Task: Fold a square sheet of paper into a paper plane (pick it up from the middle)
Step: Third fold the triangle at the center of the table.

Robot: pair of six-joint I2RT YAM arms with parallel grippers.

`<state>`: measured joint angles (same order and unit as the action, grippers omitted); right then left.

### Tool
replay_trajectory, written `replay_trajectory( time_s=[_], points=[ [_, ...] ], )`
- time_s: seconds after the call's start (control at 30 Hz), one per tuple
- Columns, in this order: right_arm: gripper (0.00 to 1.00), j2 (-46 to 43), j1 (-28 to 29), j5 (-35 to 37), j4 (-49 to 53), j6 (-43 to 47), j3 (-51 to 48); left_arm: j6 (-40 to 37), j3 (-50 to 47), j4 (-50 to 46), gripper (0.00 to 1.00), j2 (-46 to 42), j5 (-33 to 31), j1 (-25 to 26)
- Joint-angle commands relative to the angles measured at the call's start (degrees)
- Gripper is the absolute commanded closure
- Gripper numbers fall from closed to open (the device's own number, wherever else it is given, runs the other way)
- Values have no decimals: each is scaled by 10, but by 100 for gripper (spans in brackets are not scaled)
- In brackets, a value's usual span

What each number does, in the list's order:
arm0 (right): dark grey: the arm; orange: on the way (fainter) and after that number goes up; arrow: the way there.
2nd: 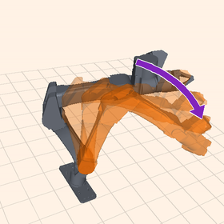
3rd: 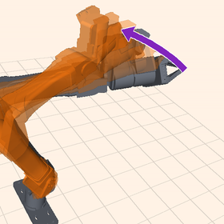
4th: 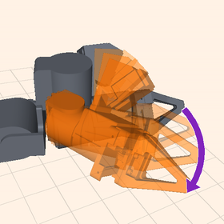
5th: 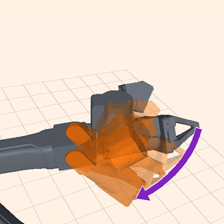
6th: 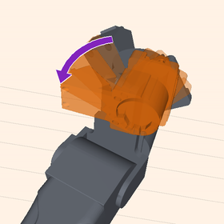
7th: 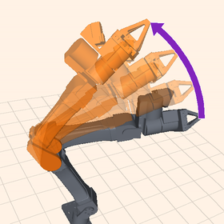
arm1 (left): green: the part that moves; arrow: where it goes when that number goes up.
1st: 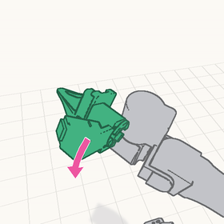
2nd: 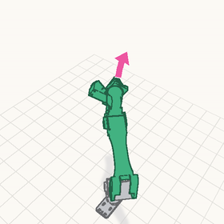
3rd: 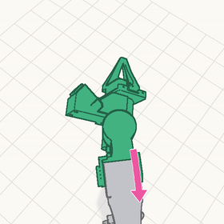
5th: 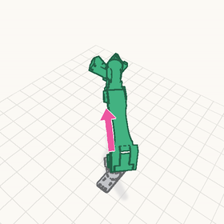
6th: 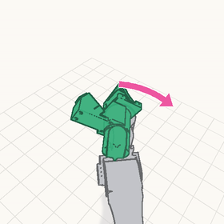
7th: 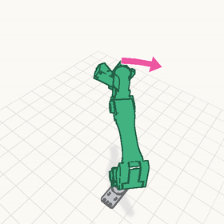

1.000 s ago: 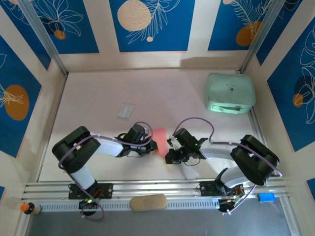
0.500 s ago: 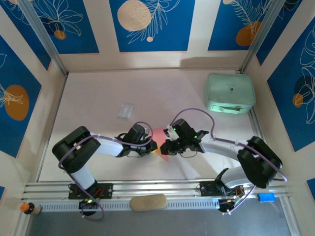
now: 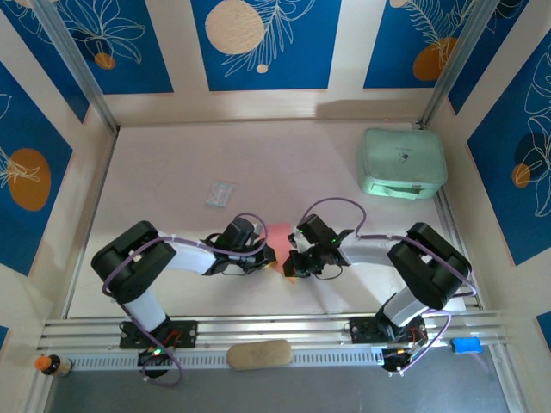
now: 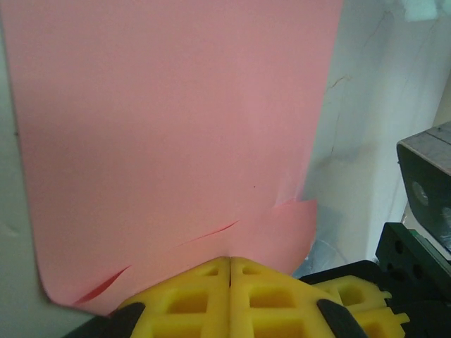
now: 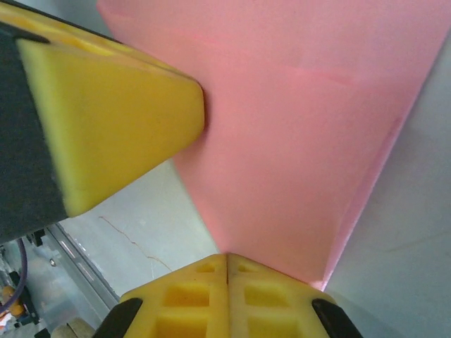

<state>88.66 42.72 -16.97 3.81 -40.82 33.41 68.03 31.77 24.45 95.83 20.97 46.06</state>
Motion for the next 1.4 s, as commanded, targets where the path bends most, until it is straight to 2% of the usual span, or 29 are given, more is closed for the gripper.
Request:
replay_trajectory(
  time_s=[0.0, 0.13, 0.43, 0.6, 0.87, 1.37],
  points=[
    [99, 5, -1, 15, 38, -13, -30, -29, 9, -20, 100, -2, -7, 3],
    [99, 7, -1, 22, 43, -20, -28, -51, 31, -56, 91, -27, -6, 4],
    [100, 16, -4, 17, 23, -34, -33, -16, 36, -56, 98, -17, -16, 38],
    [100, 19, -6, 15, 23, -33, -35, 1, 12, -42, 99, 1, -32, 36],
    [100, 23, -7, 19, 34, -30, -32, -11, -10, -11, 99, 12, -27, 5],
    [100, 22, -11, 20, 34, -29, -35, -53, -9, -38, 99, 8, 0, -59]
  ],
)
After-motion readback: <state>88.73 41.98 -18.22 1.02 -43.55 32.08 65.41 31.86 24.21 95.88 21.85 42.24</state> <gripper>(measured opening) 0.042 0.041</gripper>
